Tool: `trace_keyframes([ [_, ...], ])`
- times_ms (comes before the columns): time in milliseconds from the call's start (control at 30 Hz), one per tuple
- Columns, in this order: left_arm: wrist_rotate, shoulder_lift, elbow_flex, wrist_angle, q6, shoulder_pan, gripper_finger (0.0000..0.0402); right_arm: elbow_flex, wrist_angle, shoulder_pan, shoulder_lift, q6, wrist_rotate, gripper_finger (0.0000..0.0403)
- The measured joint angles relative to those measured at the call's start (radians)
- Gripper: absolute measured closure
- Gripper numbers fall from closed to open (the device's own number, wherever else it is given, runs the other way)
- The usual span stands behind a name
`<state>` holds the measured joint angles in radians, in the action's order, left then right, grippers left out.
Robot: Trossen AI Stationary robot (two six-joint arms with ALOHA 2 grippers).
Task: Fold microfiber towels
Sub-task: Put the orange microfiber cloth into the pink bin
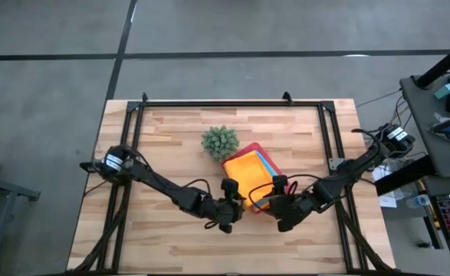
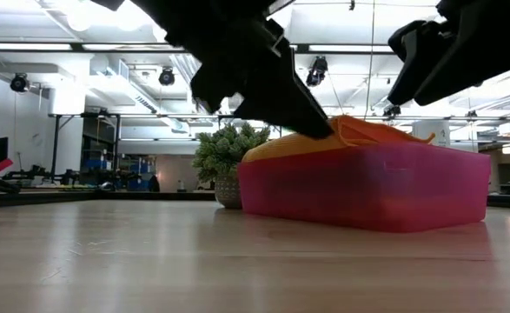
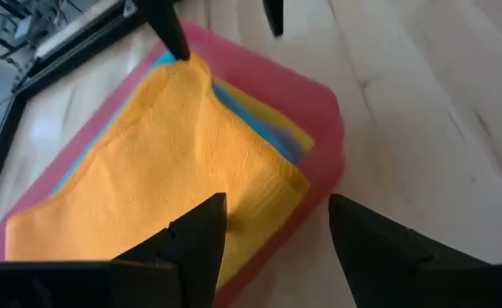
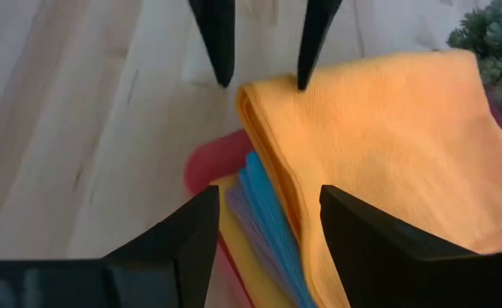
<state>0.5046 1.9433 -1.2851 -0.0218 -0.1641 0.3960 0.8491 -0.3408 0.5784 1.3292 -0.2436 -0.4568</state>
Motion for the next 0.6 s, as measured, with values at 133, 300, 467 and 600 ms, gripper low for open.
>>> trace_keyframes([
  [133,-0.001,0.028,-0.008,0.04,0.002,0.0,0.0211,-0.025,0.017,0.0,-0.002,-0.023,-0.02,0.0209],
  [300,0.004,0.041,-0.011,0.073,0.003,-0.002,0.0211,-0.041,0.023,-0.001,0.001,-0.075,-0.026,0.0209],
  [467,0.056,0.041,-0.011,0.066,0.019,-0.003,0.0211,-0.042,0.025,-0.005,0.001,-0.086,-0.044,0.0209],
  [600,0.059,0.041,-0.011,0.065,0.023,-0.004,0.0231,-0.042,0.025,-0.009,0.002,-0.085,-0.053,0.0209],
])
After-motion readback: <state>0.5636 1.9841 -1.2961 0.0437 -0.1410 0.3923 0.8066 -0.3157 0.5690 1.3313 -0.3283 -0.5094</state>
